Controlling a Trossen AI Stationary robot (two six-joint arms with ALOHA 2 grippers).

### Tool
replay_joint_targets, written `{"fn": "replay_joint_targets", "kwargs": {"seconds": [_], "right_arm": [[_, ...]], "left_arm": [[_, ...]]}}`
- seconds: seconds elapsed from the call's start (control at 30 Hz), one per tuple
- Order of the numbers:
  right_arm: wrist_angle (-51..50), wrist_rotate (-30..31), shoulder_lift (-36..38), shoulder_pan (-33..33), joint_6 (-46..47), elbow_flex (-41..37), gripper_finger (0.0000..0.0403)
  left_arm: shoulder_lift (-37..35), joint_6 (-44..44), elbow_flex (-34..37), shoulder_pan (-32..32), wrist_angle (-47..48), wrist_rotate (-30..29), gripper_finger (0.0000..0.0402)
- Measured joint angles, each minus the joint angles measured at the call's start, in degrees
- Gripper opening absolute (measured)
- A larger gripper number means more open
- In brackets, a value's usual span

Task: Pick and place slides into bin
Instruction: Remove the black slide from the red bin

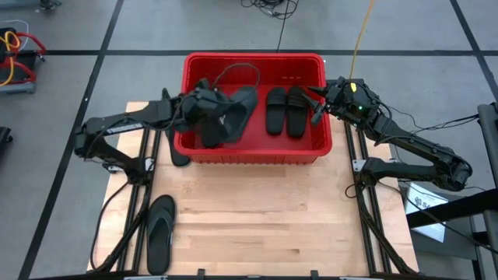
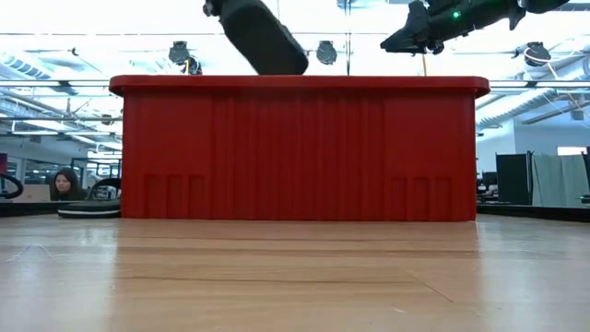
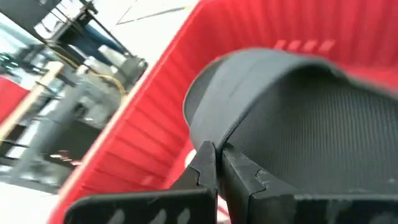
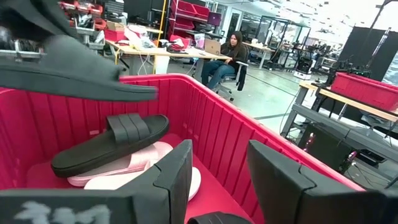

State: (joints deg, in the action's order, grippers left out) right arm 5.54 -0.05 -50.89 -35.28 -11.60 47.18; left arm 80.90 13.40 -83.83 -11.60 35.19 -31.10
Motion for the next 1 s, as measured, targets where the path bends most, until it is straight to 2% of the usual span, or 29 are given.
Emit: {"fn": "replay_joint_targets", "kwargs": {"seconds": [0.3, 0.43, 0.57, 0.67, 0.87, 1.0], "right_arm": [[-0.28, -0.04, 0.0, 0.01, -0.19, 0.0, 0.0144], [-0.31, -0.13, 0.0, 0.01, -0.2, 0.0, 0.0144], [-0.73, -0.22, 0.0, 0.02, -0.93, 0.0, 0.0144], [-0.65, -0.31, 0.0, 0.1, -1.06, 0.0, 0.0144], [-0.26, -0.44, 0.0, 0.1, -0.42, 0.0, 0.0144], [-0.32, -0.48, 0.0, 0.13, 1.55, 0.0, 0.0144]], "left_arm": [[1.18, -23.64, 0.0, 12.9, 6.24, 2.69, 0.0001], [3.74, -29.99, 0.02, 17.38, 9.07, 3.23, 0.0001], [5.82, -33.45, -0.21, 20.79, 9.98, 4.79, 0.0001], [6.2, -32.93, -0.05, 23.29, 11.28, 7.42, 0.0001], [6.21, -32.98, 0.04, 27.53, 12.03, 7.62, 0.0], [7.44, -34.66, 0.04, 29.54, 11.72, 10.04, 0.0]]}}
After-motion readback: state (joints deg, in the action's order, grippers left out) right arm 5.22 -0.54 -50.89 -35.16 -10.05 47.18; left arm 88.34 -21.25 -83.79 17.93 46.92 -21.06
